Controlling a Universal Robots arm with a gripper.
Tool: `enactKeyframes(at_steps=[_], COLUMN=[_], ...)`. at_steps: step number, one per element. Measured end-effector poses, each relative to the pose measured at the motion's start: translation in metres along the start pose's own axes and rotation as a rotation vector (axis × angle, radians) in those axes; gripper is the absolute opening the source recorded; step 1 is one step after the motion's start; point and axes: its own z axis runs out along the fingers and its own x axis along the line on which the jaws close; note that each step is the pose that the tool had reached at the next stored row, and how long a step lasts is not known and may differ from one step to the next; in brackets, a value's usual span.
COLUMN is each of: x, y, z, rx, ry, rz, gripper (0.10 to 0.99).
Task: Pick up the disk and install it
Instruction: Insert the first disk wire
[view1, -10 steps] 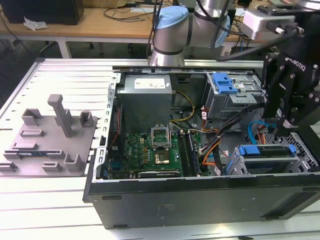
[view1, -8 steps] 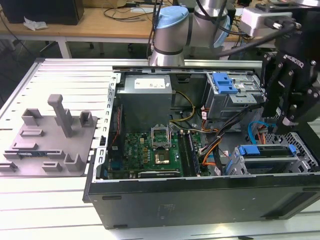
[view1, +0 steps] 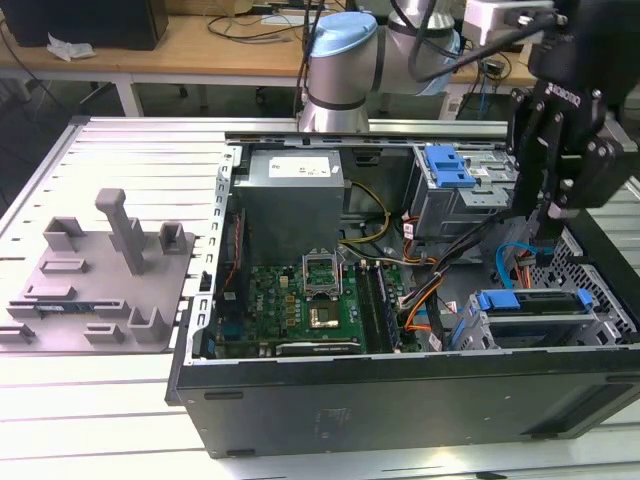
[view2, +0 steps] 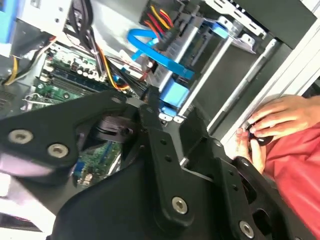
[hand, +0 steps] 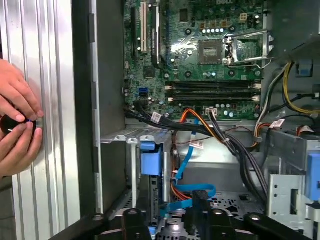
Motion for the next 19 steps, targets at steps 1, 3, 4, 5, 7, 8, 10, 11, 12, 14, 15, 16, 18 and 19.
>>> enactKeyframes(at_steps=[1,3,4,5,7,8,10,11,12,14,15,16,18,19], x=[-0.0087,-0.0162,-0.0189,-0.0196,-0.0203,-0.0205,-0.0216,-0.022,-0.0225,-0.0239,-0.0258,-0.0282,-0.0387,-0.0441], y=[-0.0002,-0.001,-0.0039,-0.0109,-0.0227,-0.028,-0.0396,-0.0409,-0.0409,-0.0408,-0.0409,-0.0408,-0.0407,-0.0407], z=[-0.0017,-0.0031,-0.0027,-0.0015,0.0005,0.0014,0.0043,0.0056,0.0075,0.0081,0.0082,0.008,0.0068,0.0061], rx=[0.0,0.0,0.0,-0.005,-0.017,-0.02,-0.027,-0.028,-0.027,-0.018,-0.014,-0.014,-0.013,-0.013], ry=[0.0083,0.0128,0.0146,0.0148,0.0147,0.0146,0.0151,0.0205,0.0325,0.0459,0.0565,0.0673,0.1171,0.1453], rz=[-0.001,-0.001,-0.002,-0.004,-0.006,-0.007,-0.01,-0.01,-0.01,-0.007,-0.006,-0.007,-0.009,-0.011], gripper=[0.416,0.416,0.416,0.416,0.416,0.416,0.416,0.416,0.416,0.416,0.416,0.416,0.416,0.416])
